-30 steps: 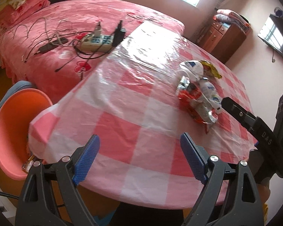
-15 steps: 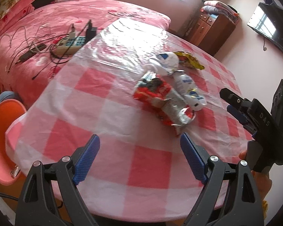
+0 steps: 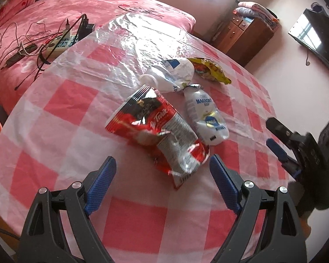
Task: Collect trash
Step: 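Move both open tools back over the remaining trash on the table, then grasp the red Tart snack bag with the left tool while the right tool grasps the MAGICDAY bottle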
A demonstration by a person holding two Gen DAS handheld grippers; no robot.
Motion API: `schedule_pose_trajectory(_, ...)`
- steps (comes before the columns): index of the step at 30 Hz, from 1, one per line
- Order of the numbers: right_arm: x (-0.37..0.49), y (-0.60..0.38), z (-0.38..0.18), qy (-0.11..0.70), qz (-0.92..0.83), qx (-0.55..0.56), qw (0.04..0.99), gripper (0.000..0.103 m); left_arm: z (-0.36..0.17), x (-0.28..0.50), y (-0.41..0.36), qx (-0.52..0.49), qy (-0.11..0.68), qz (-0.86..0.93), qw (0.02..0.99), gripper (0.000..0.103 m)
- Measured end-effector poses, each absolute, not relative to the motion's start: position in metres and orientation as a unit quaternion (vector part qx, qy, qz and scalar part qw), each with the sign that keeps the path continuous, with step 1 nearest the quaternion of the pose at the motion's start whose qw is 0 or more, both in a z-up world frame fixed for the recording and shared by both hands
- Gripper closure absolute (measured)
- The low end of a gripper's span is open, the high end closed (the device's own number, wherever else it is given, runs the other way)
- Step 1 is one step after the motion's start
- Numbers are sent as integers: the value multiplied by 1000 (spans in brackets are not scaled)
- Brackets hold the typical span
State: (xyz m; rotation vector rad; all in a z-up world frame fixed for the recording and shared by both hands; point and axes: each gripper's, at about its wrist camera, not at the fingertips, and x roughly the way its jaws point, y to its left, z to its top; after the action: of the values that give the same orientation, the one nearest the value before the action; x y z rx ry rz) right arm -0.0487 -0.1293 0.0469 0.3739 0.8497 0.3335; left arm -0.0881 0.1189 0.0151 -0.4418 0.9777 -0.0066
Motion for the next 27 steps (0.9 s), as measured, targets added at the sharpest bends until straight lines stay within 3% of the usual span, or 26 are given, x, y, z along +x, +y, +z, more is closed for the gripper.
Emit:
schedule_pose_trajectory(22, -44, -101, 34, 423, 192, 150, 873, 8, 13, -50, 109, -165, 439, 35, 882, 16)
schedule_pose_trajectory(24, -44, -98, 33, 425, 196, 147, 871, 8, 13, -47, 111, -162, 437, 42, 884, 18)
schedule_pose_trajectory(27, -44, -92, 31, 429, 200, 138, 870, 8, 12, -45, 113, -150, 435, 56, 886, 30)
